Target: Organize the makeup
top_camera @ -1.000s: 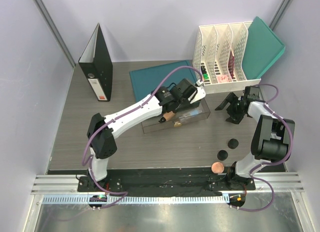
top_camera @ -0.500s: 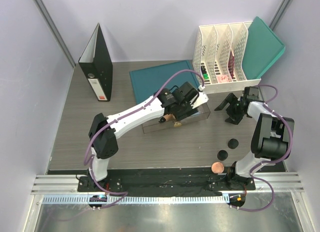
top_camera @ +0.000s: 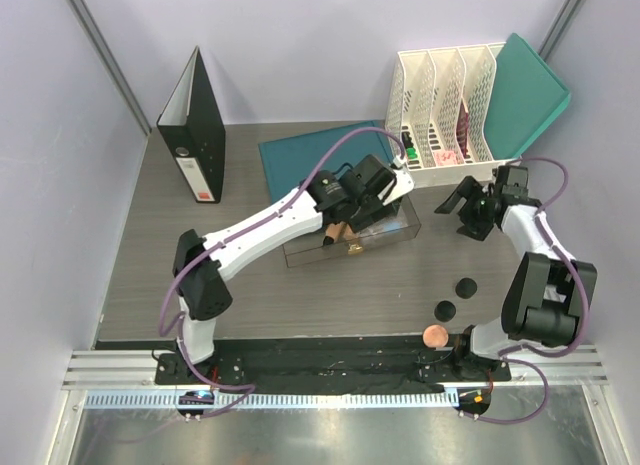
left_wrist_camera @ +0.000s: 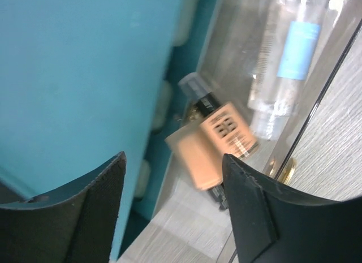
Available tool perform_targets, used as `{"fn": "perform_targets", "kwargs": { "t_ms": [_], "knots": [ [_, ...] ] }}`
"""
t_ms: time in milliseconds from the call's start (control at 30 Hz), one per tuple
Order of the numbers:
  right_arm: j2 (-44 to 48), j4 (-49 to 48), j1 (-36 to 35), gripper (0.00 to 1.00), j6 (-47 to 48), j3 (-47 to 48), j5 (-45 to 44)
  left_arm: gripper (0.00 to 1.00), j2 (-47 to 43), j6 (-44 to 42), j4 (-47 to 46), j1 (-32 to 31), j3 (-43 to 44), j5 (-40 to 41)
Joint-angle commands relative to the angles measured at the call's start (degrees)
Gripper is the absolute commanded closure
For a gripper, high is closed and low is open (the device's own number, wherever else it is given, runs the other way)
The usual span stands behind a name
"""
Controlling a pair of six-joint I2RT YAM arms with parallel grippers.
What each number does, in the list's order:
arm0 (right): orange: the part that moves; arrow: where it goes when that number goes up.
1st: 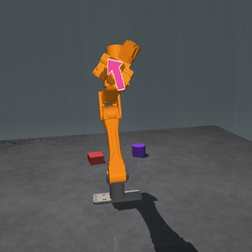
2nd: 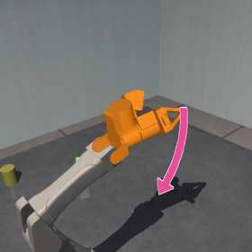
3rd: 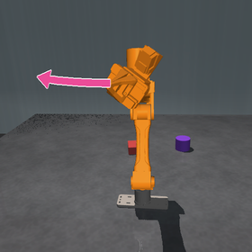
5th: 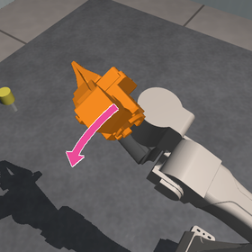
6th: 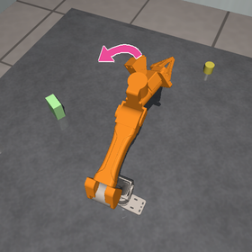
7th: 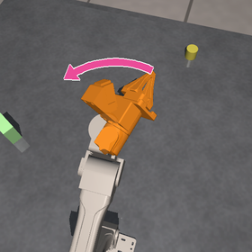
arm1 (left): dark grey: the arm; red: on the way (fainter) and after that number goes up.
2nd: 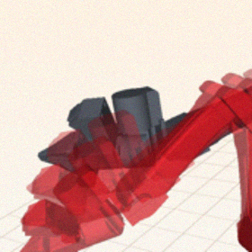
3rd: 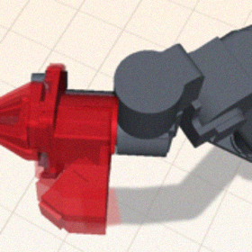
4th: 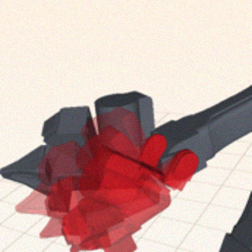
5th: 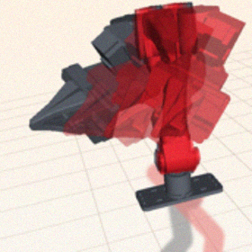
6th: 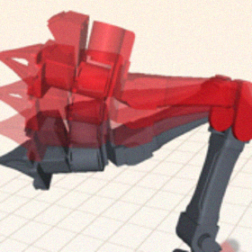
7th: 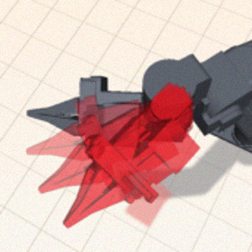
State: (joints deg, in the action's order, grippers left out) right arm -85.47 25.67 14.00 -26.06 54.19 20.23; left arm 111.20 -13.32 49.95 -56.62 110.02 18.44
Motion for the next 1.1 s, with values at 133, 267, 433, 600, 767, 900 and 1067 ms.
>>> {"fn": "perform_targets", "kwargs": {
  "t_ms": [133, 267, 433, 600, 767, 900, 1067],
  "knots": [
    [12.2, 7.2, -1.8, 0.16, 4.3, 5.8, -1.2, 0.48, -11.1, 6.7, -6.4, 3.0, -3.4, 5.5],
    [14.4, 10.4, -8.0, 0.16, 5.7, 13.0, -4.9, 0.57, -11.4, 10.9, -5.5, 7.9, -3.4, 1.8],
    [13.5, 15.0, -23.0, 0.17, 7.4, 21.7, -11.3, 0.82, -9.6, 13.1, -3.2, 13.1, -2.1, -1.6],
    [12.8, 17.0, -34.6, 0.26, 7.6, 22.9, -13.5, 1.0, -4.5, 20.3, 0.9, 19.8, 2.7, -6.1],
    [14.5, 17.3, -43.0, 0.54, 7.0, 18.6, -11.5, 1.0, 0.1, 22.2, 5.3, 22.8, 7.0, -9.1],
    [16.9, 15.2, -46.0, 0.96, 5.7, 12.6, -10.3, 1.0, 4.3, 23.8, 8.4, 24.1, 10.0, -11.8],
    [18.5, 13.0, -48.8, 0.99, 4.4, 7.1, -11.5, 1.0, 6.6, 26.6, 9.8, 26.0, 10.7, -15.5]
  ]
}}
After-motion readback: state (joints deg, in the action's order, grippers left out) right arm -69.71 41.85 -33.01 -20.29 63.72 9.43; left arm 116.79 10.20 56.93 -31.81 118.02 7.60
